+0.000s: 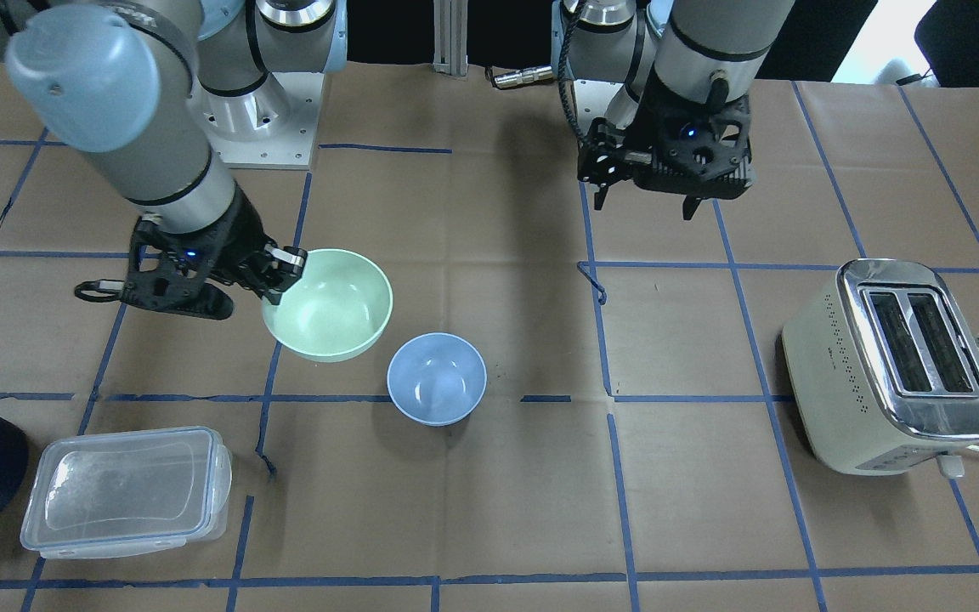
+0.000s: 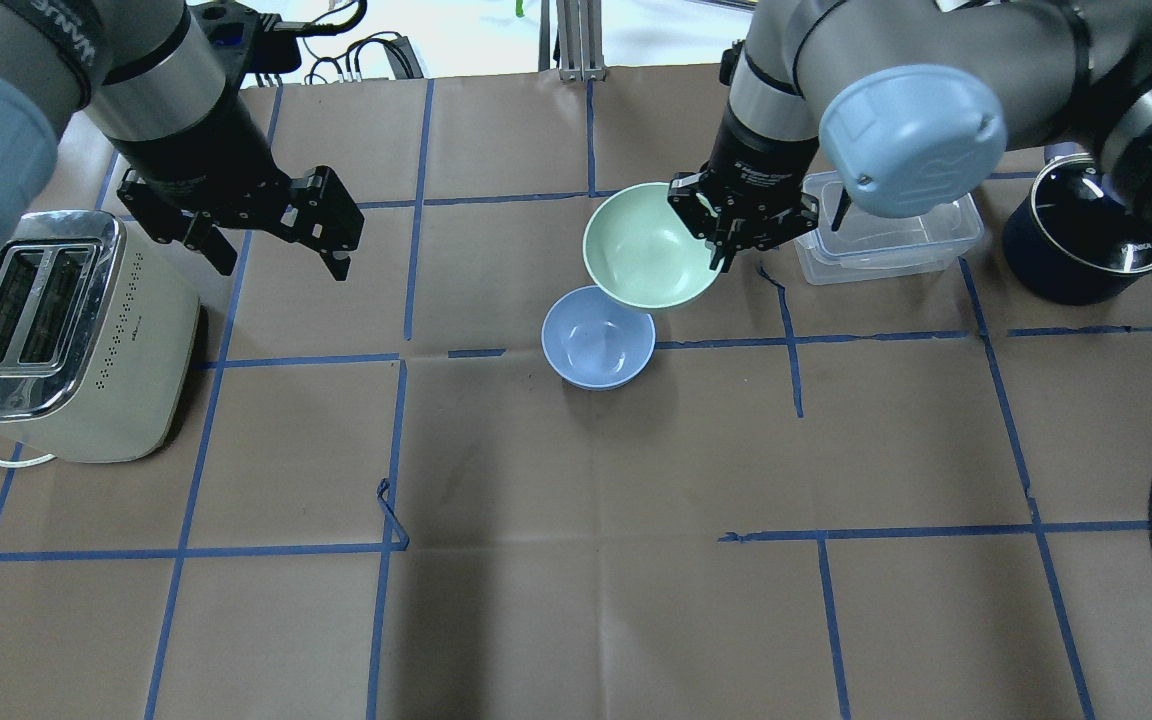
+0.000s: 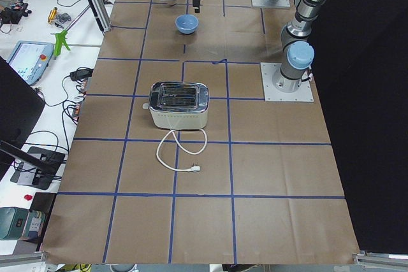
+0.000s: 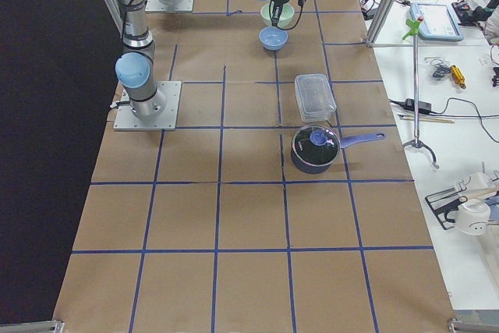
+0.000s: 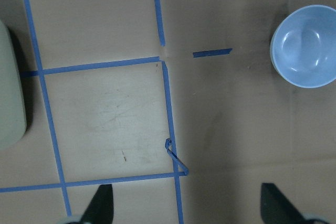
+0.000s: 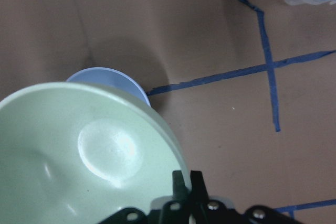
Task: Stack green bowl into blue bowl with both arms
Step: 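Lower the green bowl into the blue bowl with the right gripper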
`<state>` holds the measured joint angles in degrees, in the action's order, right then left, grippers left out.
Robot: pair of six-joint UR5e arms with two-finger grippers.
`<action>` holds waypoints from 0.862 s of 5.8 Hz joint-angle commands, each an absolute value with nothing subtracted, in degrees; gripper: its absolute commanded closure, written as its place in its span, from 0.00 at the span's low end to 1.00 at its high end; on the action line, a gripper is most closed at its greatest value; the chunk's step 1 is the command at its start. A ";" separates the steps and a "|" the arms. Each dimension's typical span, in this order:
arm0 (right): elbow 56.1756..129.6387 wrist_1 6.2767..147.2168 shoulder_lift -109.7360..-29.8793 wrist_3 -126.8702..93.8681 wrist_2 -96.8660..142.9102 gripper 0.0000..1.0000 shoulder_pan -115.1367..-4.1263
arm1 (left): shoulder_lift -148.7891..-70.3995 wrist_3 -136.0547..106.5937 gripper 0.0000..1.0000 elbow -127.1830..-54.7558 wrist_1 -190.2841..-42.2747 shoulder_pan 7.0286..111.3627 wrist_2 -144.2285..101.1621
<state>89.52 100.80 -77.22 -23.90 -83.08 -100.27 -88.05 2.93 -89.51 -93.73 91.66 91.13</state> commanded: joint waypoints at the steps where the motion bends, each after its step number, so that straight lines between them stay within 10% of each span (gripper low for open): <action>1: 89.91 105.45 -72.45 -26.98 -82.35 0.95 -102.21 | -87.10 -2.15 0.02 -89.91 -93.43 90.79 91.14; 5: 96.58 117.57 -67.24 -26.98 -82.18 0.95 -102.30 | -87.45 -2.11 0.02 -89.91 -93.34 90.88 91.32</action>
